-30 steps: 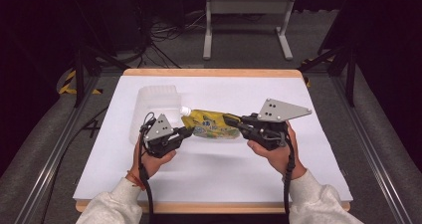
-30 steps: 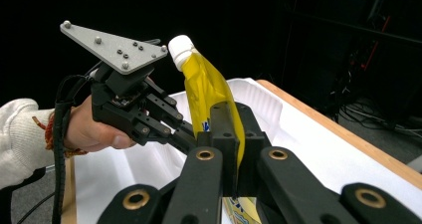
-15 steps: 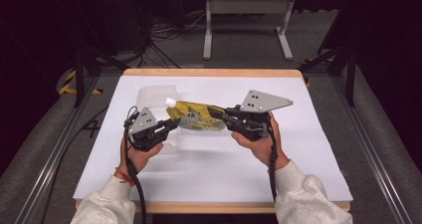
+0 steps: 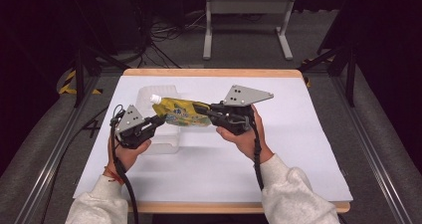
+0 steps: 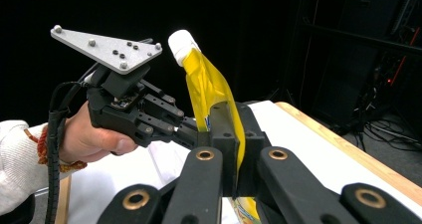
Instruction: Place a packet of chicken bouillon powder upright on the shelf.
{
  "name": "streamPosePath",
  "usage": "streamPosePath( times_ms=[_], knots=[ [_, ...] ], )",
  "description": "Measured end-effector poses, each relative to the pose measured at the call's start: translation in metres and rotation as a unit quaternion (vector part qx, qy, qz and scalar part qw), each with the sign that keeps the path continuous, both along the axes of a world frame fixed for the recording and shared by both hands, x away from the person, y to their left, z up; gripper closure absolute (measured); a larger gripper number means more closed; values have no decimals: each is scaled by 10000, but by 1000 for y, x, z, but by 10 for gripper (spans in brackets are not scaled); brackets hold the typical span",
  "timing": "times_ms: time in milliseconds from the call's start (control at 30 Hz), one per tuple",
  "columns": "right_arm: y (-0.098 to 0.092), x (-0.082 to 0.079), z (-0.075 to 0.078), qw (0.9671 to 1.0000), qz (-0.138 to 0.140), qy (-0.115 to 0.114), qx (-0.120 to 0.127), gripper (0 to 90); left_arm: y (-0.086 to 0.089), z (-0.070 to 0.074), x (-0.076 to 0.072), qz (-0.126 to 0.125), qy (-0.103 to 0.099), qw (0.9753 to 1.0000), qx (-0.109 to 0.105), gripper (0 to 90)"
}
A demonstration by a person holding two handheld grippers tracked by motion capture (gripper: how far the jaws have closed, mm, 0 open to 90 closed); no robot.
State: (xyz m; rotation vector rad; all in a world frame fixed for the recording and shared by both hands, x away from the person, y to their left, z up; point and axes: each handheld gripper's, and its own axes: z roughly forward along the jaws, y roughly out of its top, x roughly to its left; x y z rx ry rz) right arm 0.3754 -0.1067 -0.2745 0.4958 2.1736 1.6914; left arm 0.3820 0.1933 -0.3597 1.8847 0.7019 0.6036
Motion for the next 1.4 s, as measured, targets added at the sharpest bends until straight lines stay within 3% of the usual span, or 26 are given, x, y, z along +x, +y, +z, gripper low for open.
streamPosePath(
  times_ms=[333, 533, 967, 1100, 1400],
  knots=[
    [23, 14, -5, 10000, 73, -45, -48, 900, 20, -2, 9, 252, 39, 9997, 17, 840],
    [30, 24, -9, 9999, 105, 8, 7, 900, 28, -1, 16, 396, -4, 9992, 52, 840],
    [55, 51, -20, 9998, 151, 98, -17, 900, 49, -10, 32, 677, 112, 9976, 29, 840],
    [60, 54, -21, 9998, 178, 70, -47, 900, 53, -11, 35, 716, 152, 9973, 17, 840],
    [68, 60, -26, 9995, 190, 245, 31, 900, 63, -11, 35, 721, 228, 9971, 37, 841]
  ],
)
